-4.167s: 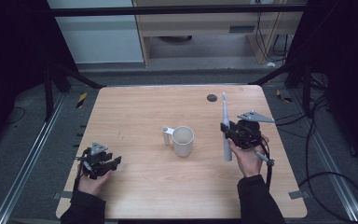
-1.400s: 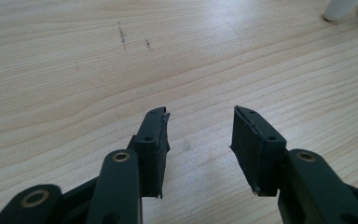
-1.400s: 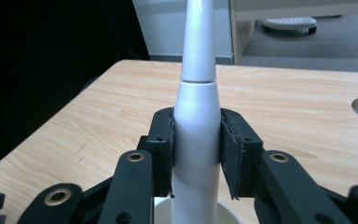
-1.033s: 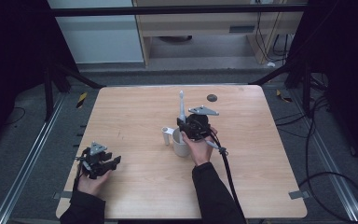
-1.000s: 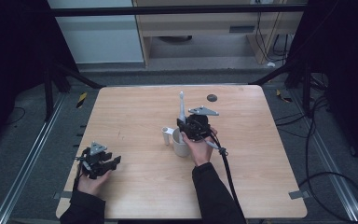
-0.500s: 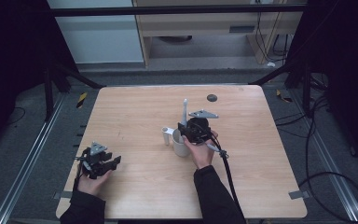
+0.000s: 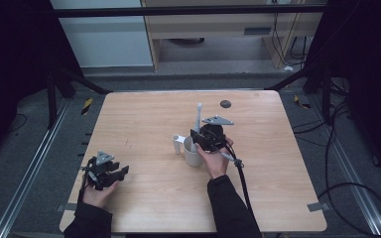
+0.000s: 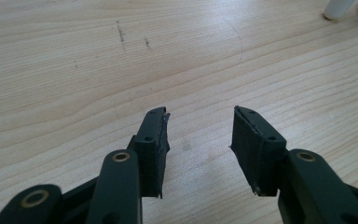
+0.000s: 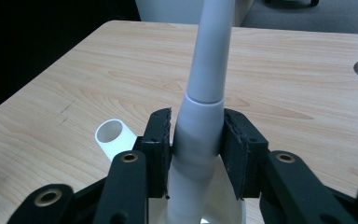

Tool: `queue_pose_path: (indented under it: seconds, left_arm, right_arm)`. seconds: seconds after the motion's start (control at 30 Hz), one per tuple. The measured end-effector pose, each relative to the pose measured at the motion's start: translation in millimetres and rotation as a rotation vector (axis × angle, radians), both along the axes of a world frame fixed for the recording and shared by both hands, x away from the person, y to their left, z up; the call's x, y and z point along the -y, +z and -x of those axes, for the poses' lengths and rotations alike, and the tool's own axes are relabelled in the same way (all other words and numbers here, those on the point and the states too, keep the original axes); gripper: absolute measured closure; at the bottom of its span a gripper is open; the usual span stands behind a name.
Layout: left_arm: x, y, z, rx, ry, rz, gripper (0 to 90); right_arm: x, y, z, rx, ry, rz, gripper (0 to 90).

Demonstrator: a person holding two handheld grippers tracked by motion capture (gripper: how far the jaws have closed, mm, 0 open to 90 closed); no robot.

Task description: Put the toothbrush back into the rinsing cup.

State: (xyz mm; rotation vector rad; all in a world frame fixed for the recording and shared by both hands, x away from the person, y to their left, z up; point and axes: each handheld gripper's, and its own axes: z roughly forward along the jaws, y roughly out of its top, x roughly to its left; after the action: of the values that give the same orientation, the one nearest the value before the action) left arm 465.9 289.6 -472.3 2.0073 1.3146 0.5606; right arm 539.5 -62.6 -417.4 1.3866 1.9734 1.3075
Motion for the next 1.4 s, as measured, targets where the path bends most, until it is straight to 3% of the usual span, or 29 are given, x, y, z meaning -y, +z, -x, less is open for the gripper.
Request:
queue_pose_path:
  seconds: [0.2,0.37,0.5,0.63,0.9,1.1,1.23,1.4]
  left_arm:
    - [-0.2,0.1,0.0,0.0,0.0,0.0,54.5]
    - [-0.2,0.3,0.5,0.001,0.004,0.007,54.1]
    - [-0.2,0.2,0.3,0.0,0.0,0.002,54.0]
    - [0.0,0.3,0.6,0.0,0.004,0.005,53.9]
    - [0.2,0.1,0.8,0.001,0.006,0.005,53.7]
    - [0.3,-0.2,0.7,0.001,0.007,0.003,53.4]
    - [-0.1,-0.5,0.5,0.0,0.006,0.005,52.8]
    - [-0.6,-0.3,0.5,0.001,0.004,0.009,51.7]
  right_arm:
    - [3.7,3.2,4.8,-0.003,0.004,0.021,49.7]
    - [14.8,9.0,14.5,0.013,0.012,0.004,38.8]
    - [27.3,13.3,21.2,0.007,0.029,-0.019,35.2]
    - [37.8,18.3,28.5,0.013,0.032,0.008,32.4]
    - [65.6,24.0,49.3,0.027,0.047,0.006,29.0]
    - [89.6,17.4,68.4,0.028,0.042,0.025,26.3]
    - [106.5,6.7,77.0,0.018,0.023,0.043,24.2]
    - [128.2,-14.3,83.6,-0.022,-0.014,0.099,23.3]
